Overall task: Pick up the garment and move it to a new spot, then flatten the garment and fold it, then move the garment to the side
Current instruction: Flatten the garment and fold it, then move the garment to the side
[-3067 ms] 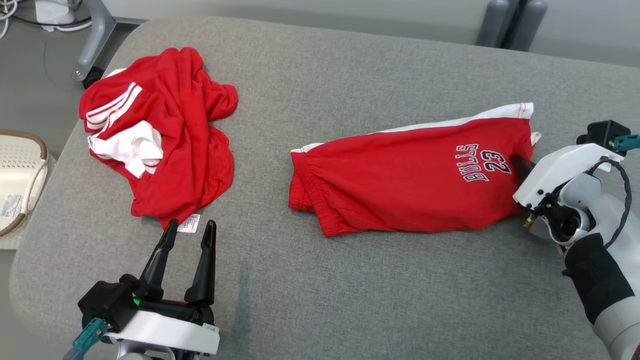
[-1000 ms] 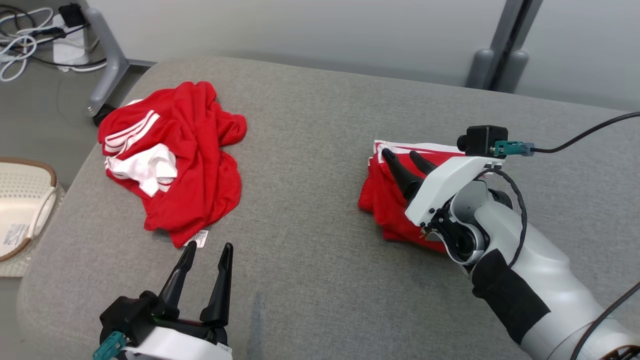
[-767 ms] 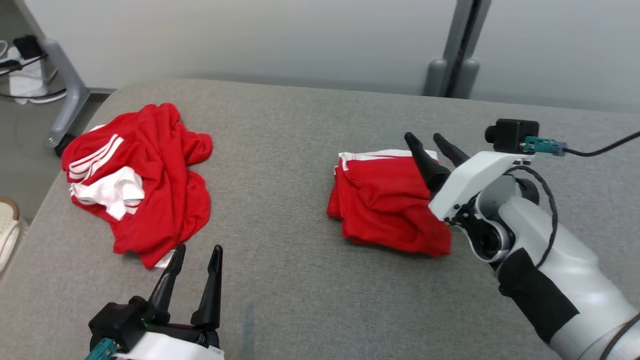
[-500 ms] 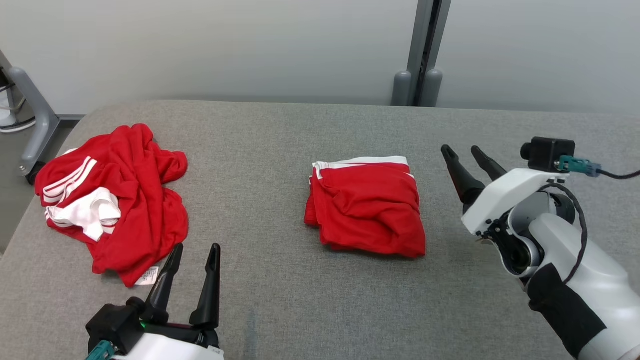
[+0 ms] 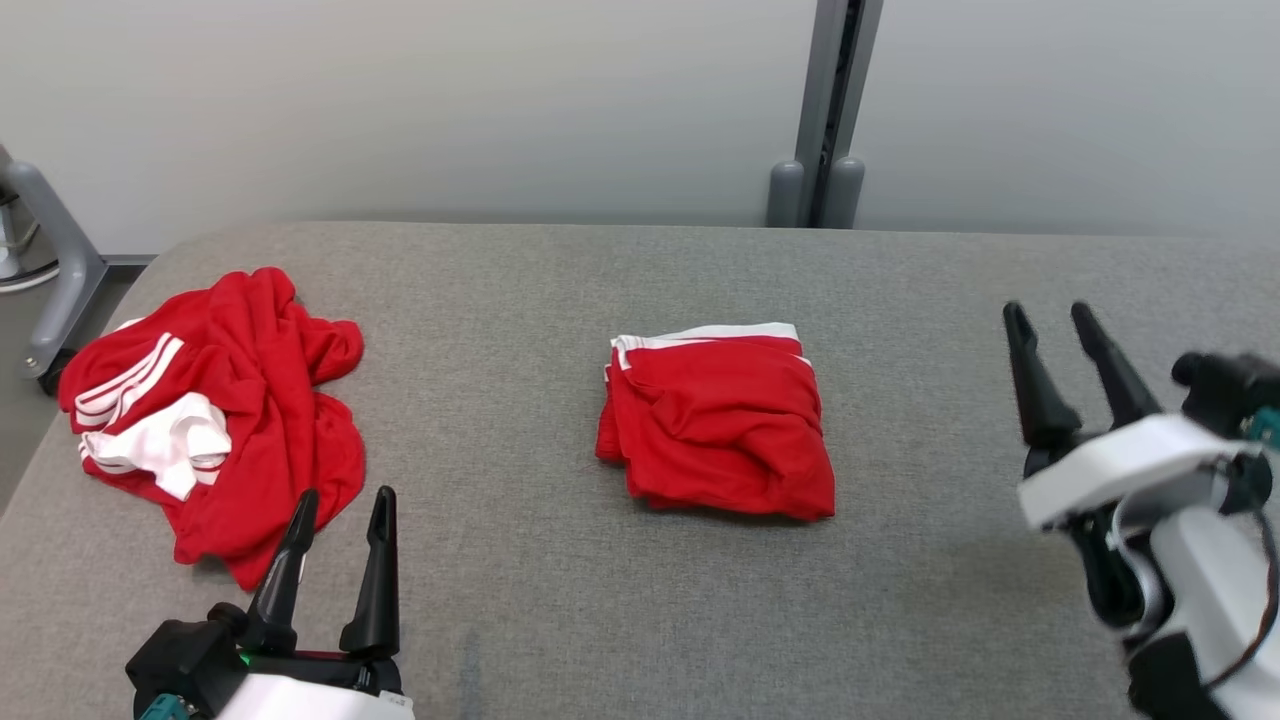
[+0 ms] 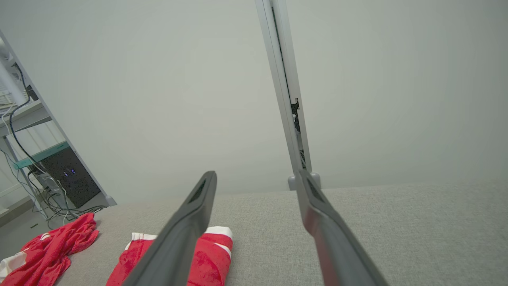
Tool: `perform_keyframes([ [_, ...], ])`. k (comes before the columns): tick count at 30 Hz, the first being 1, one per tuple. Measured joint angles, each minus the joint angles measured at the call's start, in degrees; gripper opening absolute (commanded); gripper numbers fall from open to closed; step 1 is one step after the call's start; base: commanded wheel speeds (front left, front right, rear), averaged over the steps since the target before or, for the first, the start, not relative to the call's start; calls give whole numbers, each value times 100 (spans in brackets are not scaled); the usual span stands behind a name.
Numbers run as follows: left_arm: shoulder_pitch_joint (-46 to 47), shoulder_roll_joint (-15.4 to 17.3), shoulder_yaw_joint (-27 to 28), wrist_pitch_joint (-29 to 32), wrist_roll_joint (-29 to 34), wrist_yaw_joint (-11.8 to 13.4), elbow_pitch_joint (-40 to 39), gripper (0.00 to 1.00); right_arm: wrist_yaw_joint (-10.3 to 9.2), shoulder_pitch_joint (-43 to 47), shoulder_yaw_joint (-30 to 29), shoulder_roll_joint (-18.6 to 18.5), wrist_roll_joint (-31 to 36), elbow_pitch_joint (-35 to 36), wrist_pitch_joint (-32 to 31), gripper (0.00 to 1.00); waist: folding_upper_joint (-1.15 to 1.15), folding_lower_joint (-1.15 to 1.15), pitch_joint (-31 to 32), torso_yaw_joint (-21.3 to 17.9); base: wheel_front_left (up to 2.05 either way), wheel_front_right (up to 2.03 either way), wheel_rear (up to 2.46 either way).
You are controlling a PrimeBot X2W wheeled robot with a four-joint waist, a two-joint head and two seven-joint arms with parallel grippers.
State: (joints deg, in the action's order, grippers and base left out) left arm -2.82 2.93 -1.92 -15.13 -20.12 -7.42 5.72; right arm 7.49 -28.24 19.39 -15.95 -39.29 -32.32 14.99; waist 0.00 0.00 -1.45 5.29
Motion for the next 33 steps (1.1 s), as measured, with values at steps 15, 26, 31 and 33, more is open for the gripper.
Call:
perform_keyframes([
  [15, 10, -9, 296, -1, 102, 0, 15, 100, 0, 2229, -1254, 1083, 2069, 2220, 0, 100, 0, 0, -45, -324, 0, 0, 0],
  [26, 88, -11, 245, 0, 121, 0, 45, 100, 0, 2227, -1202, 1254, 2213, 2173, 0, 100, 0, 0, -157, -398, 0, 0, 0],
  [31, 96, -11, 177, 0, 120, 0, 73, 100, 0, 2072, -1068, 1261, 2219, 1826, 0, 100, 0, 0, -157, -327, 0, 0, 0],
  [33, 99, -11, 132, 0, 119, 0, 92, 100, 0, 1944, -1011, 1245, 2217, 1637, 0, 100, 0, 0, -159, -280, 0, 0, 0],
])
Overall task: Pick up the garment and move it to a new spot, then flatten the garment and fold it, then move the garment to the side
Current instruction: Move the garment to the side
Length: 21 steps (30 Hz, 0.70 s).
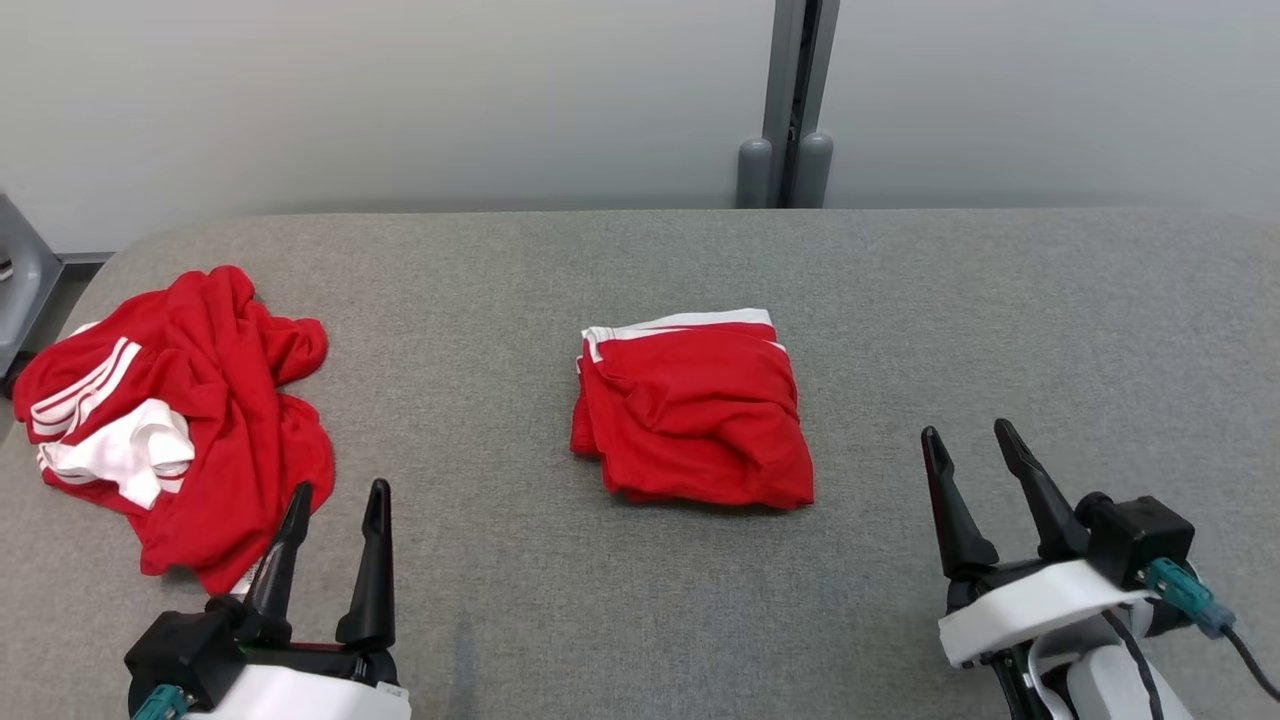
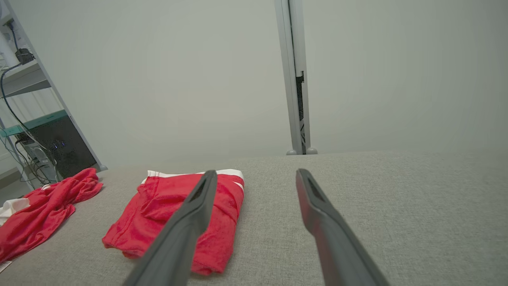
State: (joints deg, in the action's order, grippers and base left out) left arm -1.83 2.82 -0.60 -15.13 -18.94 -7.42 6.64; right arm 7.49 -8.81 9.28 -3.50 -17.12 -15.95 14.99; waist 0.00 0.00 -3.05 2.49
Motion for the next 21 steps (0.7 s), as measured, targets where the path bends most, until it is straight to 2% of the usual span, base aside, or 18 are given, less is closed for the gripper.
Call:
perform_keyframes([
  [5, 35, -1, -92, -1, 0, 0, 31, 100, 0, -695, 275, -123, -235, -786, -163, 100, 0, 0, -17, 164, 0, 0, 0],
  [9, 120, 1, -178, -1, 1, -1, 30, 100, 0, -1329, 464, -197, -692, -1515, -403, 100, 0, 0, -68, 347, 0, 0, 0],
  [15, 199, -1, -278, -1, -30, -1, 126, 100, -1, -2204, 492, -291, -1492, -2881, -1281, 100, 0, 0, -204, 730, 0, 0, 0],
  [21, 251, 2, -371, -1, -45, -1, 155, 100, 0, -2892, 560, -333, -2070, -3746, -1994, 100, 0, 0, -352, 1115, 0, 0, 0],
])
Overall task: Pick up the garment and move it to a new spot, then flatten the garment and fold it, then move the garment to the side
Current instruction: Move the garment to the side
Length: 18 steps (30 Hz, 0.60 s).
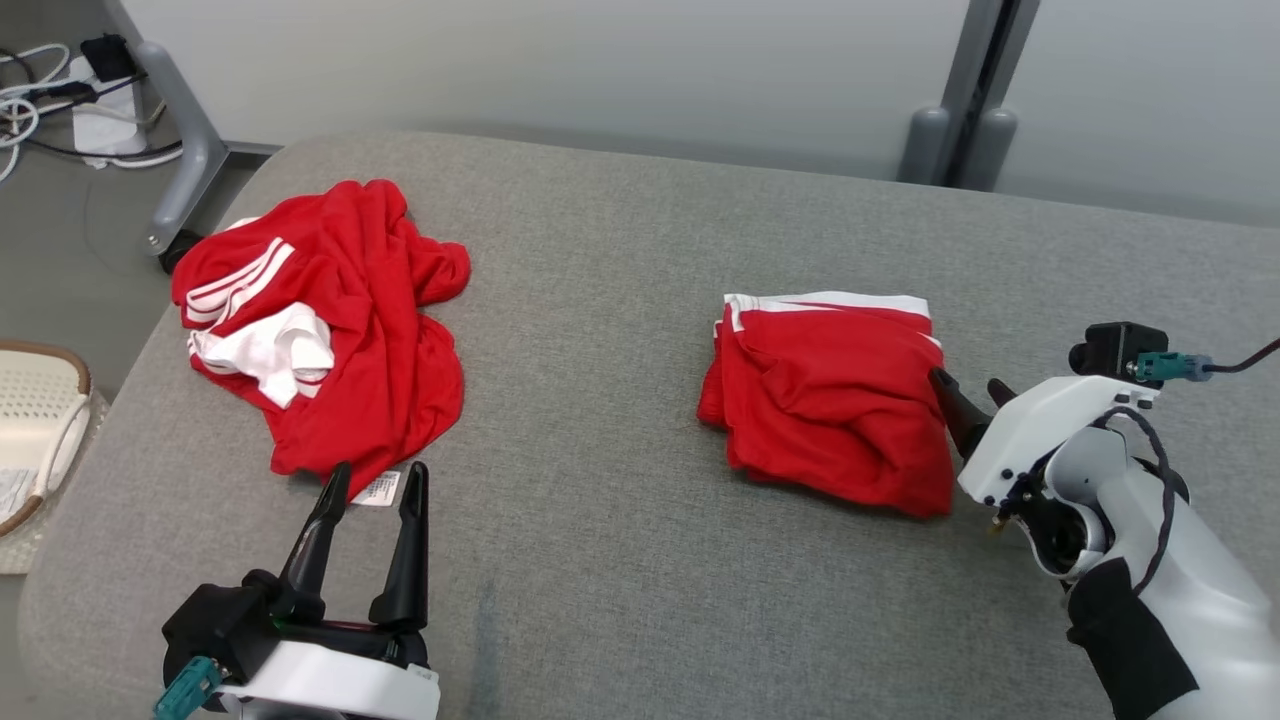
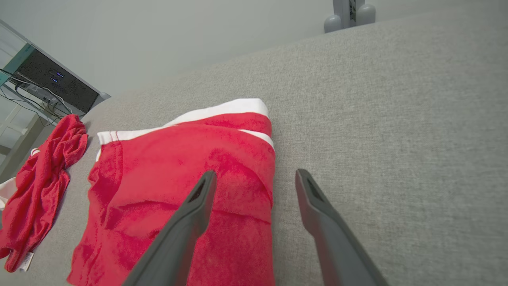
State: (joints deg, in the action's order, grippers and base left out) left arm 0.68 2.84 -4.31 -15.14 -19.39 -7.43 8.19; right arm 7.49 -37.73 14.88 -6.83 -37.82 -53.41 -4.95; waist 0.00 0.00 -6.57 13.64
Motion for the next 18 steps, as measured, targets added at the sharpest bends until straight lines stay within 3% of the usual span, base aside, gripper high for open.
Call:
perform_keyframes([
  [7, 92, 32, 44, 1, -49, 0, 36, 100, 0, -525, -157, -59, -442, -1053, -899, 100, 0, 0, -233, 276, 0, 0, 0],
  [13, 136, 25, 36, 1, -83, 0, 58, 100, 0, -778, -152, 38, -628, -1349, -1241, 100, 0, 0, -340, 358, 0, 0, 0],
  [14, 151, 23, 35, 1, -85, 0, 62, 100, 0, -784, -147, 56, -668, -1345, -1241, 64, 0, 0, -340, 356, 0, 0, 0],
  [15, 165, 22, 36, 1, -89, 0, 64, 100, 0, -784, -133, 71, -692, -1327, -1218, 40, 0, 0, -339, 351, 0, 0, 0],
  [16, 175, 22, 36, 1, -89, 0, 66, 100, 0, -782, -113, 89, -721, -1313, -1209, 0, 0, 0, -336, 344, 0, 0, 0],
  [18, 186, 20, 40, 1, -89, 0, 71, 100, 0, -772, -46, 107, -756, -1274, -1150, 0, 0, 0, -322, 320, 0, 0, 0],
])
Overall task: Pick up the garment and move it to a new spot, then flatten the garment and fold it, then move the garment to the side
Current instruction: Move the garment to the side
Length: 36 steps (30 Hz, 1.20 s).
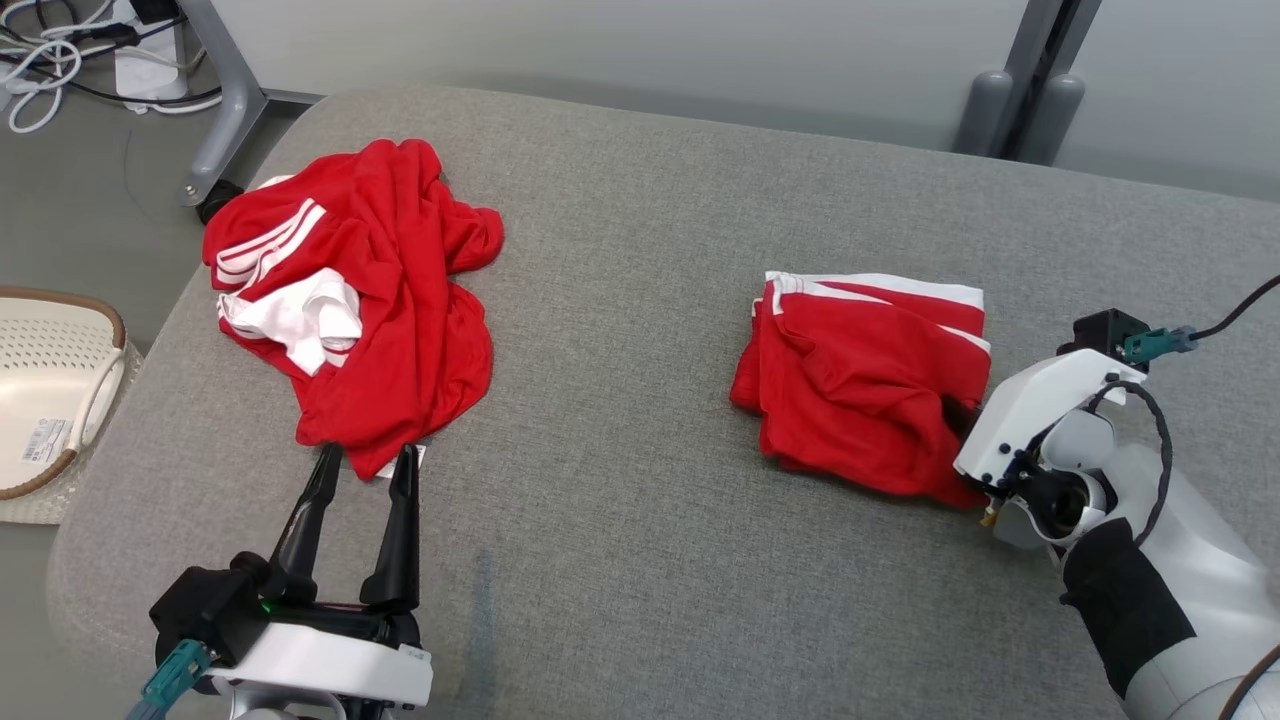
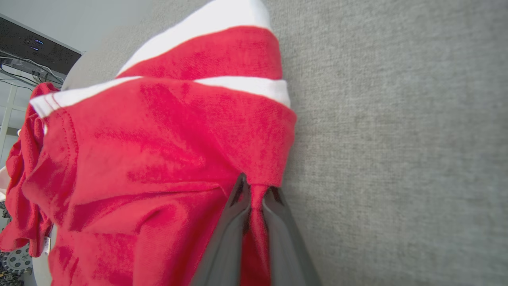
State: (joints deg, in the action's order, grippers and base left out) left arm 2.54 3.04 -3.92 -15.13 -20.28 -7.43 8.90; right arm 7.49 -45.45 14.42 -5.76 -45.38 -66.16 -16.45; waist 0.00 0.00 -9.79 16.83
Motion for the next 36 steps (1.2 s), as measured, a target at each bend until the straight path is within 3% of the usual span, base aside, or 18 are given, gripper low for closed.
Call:
perform_keyframes([
  [11, -14, 70, -194, 0, 33, 0, -212, 100, 0, 121, 541, -44, -91, 492, 543, 0, 0, 0, 165, -558, 0, 0, 0],
  [29, -53, 185, -686, 0, 83, 0, -411, 100, 0, 583, 1337, -365, -584, 1165, 1001, 0, 0, 0, 329, -2756, 0, 0, 0],
  [36, -14, 231, -780, 0, 100, 0, -420, 100, 0, 581, 1574, -461, -700, 1283, 1062, 0, 0, 0, 262, -3322, 0, 0, 0],
])
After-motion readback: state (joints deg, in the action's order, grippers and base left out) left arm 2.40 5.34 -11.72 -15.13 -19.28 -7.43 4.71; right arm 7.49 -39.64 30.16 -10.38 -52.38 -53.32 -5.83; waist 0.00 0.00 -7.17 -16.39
